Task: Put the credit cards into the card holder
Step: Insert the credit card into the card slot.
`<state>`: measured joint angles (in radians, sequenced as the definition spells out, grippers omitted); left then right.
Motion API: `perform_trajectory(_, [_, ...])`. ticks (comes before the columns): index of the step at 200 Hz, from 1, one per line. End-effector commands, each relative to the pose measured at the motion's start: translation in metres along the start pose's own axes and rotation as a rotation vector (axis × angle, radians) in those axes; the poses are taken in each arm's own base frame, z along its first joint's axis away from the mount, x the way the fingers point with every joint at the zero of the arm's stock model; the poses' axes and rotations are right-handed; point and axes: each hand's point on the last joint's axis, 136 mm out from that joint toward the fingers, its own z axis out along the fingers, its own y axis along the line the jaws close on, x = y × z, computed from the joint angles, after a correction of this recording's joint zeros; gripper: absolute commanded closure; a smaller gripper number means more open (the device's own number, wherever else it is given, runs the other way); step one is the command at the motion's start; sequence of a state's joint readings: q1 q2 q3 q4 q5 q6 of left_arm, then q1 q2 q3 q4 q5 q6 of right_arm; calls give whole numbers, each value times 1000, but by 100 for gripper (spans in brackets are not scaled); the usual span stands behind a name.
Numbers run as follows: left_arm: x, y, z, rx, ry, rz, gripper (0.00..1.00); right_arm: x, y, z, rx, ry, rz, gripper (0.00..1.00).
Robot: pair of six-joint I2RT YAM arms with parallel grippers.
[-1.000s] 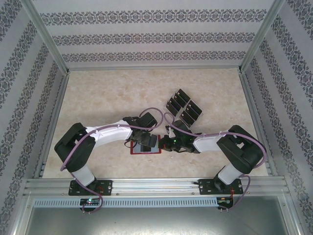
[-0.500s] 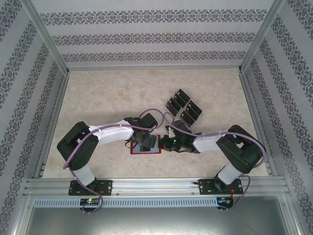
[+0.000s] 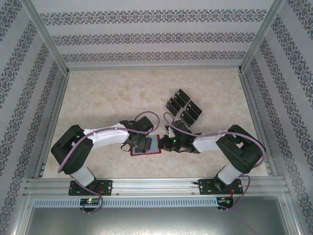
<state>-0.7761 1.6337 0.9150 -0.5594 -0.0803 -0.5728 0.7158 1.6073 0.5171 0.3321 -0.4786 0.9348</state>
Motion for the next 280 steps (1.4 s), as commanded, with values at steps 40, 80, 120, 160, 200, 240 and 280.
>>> perform_trajectory(40, [11,37,0,-105,27,-36,0,5,-24,3,83,9,21,100])
perform_trajectory(80, [7,38,0,-102,18,-45,0,4,-22,3,80,8,20,100])
perform_trajectory(120, [-9,33,-8,-81,-32,-60,0,3,-21,4,78,11,19,100])
perform_trajectory(160, [-28,26,-19,-58,-84,-64,0,4,-23,4,83,12,22,100])
perform_trajectory(200, [-29,25,-13,-56,-61,-53,0,4,-23,5,84,16,24,100])
perform_trajectory(240, [-26,22,-7,-41,-46,-50,0,3,-22,6,82,16,24,100])
perform_trajectory(280, [-16,26,1,-53,-19,-50,0,2,-22,7,82,16,24,100])
